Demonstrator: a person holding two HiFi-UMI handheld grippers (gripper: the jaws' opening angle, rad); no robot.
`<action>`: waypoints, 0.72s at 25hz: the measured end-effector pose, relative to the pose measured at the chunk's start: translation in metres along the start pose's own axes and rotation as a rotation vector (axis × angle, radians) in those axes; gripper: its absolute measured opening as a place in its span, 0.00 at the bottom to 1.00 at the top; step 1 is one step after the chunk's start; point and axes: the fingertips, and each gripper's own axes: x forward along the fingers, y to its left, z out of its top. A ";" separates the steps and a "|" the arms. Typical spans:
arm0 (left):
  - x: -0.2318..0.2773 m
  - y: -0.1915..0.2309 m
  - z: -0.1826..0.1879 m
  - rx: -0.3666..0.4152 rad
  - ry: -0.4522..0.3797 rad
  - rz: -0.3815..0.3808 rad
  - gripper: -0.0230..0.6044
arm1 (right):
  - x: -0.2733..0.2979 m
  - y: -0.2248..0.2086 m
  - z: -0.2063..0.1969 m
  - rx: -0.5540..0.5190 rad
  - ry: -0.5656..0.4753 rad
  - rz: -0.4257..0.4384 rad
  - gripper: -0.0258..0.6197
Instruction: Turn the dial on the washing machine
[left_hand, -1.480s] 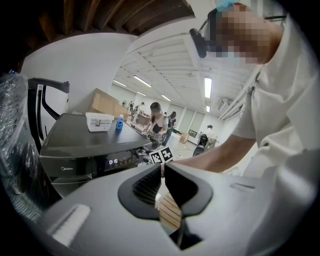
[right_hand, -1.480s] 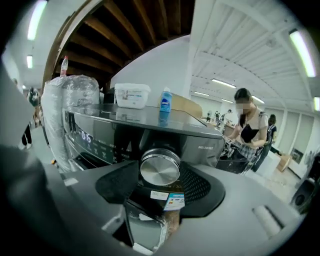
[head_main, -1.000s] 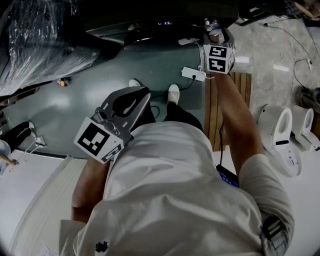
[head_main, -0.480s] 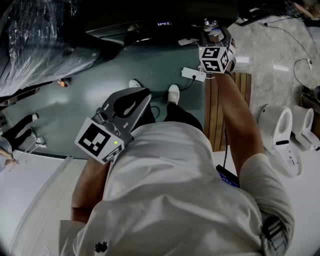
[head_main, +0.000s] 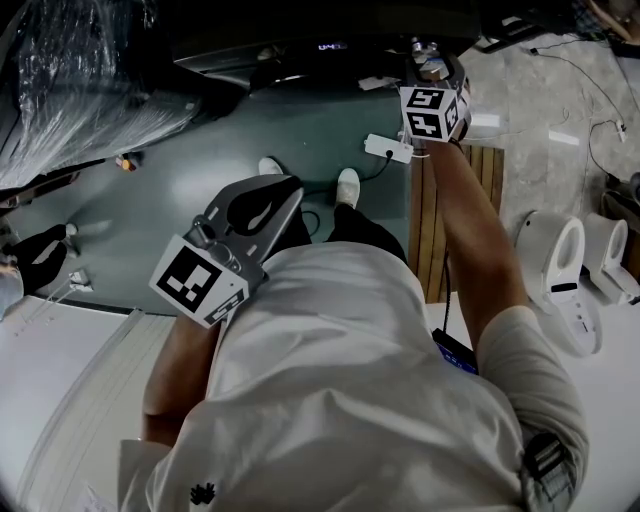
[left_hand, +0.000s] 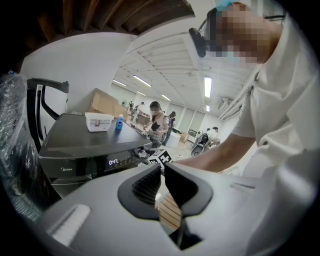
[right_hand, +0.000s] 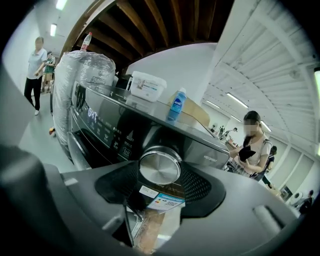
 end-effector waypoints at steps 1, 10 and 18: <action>0.000 0.000 0.000 0.000 0.000 0.000 0.13 | 0.000 0.000 0.001 0.020 -0.002 0.004 0.44; 0.007 -0.002 0.003 0.006 -0.004 -0.011 0.13 | -0.005 -0.008 0.003 0.334 -0.031 0.062 0.44; 0.011 -0.001 0.005 0.009 -0.003 -0.012 0.13 | -0.009 -0.008 0.003 0.263 -0.048 0.076 0.44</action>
